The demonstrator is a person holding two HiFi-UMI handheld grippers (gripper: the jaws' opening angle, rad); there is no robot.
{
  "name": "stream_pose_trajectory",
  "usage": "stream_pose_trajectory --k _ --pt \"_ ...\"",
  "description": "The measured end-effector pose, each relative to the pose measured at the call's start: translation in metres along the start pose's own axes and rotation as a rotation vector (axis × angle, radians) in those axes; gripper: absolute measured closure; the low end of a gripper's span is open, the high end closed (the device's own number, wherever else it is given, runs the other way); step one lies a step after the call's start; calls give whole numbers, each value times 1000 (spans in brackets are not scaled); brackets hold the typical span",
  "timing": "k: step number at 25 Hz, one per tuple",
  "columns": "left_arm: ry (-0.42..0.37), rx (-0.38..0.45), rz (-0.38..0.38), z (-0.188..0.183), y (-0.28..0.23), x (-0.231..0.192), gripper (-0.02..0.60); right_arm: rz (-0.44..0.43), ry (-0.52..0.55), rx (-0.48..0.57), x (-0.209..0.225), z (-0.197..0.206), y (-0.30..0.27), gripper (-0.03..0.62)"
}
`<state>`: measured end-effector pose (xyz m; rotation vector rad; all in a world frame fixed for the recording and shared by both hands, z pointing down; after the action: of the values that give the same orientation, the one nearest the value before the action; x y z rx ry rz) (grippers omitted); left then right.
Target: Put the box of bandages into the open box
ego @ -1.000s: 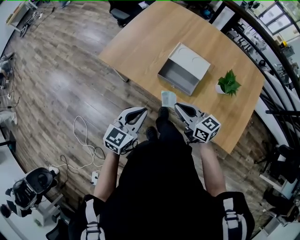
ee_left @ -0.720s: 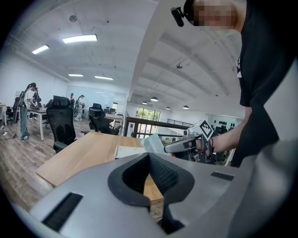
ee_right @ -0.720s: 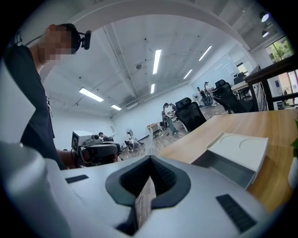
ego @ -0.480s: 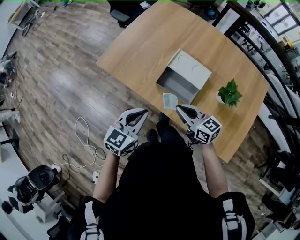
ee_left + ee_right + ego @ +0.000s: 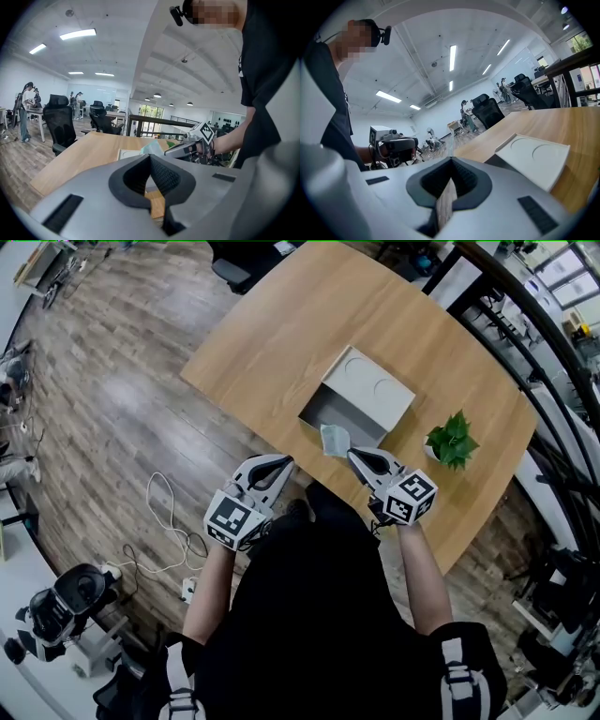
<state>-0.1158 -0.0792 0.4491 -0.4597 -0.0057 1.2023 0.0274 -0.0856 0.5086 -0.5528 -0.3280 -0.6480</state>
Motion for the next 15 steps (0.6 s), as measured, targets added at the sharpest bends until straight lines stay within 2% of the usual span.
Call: stream_pose_trajectory --k 7,15 --pt "24 3 -58 3 -12 -7 560 -32 24 -32 24 -3 -10 569" --pt "6 -28 -55 4 -22 -7 560 12 44 -86 47 9 -26 569"
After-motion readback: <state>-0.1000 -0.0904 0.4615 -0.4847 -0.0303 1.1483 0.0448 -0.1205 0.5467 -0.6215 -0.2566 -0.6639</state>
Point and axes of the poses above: the fingertips, and each gripper's own axes: y backward along the fingers, x to its right, z out of its underside, the point moved 2 cm from there along y, backward along the fingers, and after that the axes turned 13 degrees about z, right-handed, at the moved point
